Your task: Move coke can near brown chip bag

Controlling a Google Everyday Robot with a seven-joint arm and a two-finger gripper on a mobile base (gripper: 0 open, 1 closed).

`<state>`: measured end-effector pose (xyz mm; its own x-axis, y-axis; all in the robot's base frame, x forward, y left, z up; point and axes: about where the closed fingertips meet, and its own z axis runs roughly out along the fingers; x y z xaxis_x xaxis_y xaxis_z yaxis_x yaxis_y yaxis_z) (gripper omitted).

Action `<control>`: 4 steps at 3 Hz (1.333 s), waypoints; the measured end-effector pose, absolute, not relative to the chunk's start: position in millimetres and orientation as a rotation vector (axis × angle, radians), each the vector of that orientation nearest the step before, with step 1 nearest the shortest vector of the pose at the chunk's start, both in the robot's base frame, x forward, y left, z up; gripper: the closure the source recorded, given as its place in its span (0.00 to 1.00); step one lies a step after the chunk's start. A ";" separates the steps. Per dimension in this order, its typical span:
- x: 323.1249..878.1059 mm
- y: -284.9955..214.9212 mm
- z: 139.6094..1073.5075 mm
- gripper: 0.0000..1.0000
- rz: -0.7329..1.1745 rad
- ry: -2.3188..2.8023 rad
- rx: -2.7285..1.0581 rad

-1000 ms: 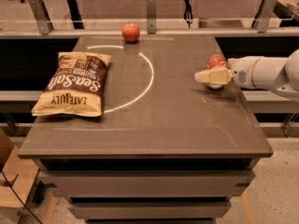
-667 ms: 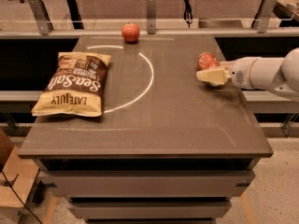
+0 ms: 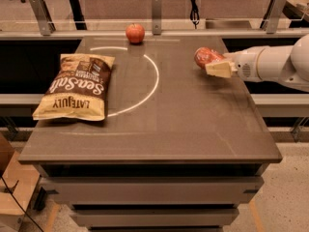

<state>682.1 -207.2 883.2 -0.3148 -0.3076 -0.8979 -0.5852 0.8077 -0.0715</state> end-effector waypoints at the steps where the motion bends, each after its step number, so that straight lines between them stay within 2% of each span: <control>1: 683.2 -191.4 927.4 1.00 0.285 1.844 -0.765; 3: 681.9 -179.2 927.4 1.00 0.339 1.840 -0.774; 4: 665.3 -132.5 922.4 1.00 0.466 1.807 -0.845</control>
Offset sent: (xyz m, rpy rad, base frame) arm 0.0009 0.0123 0.0341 -0.0391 -0.0595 0.0461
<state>665.3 -132.5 922.4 -0.2110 -0.3288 -0.9205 -0.7330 0.6762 -0.0735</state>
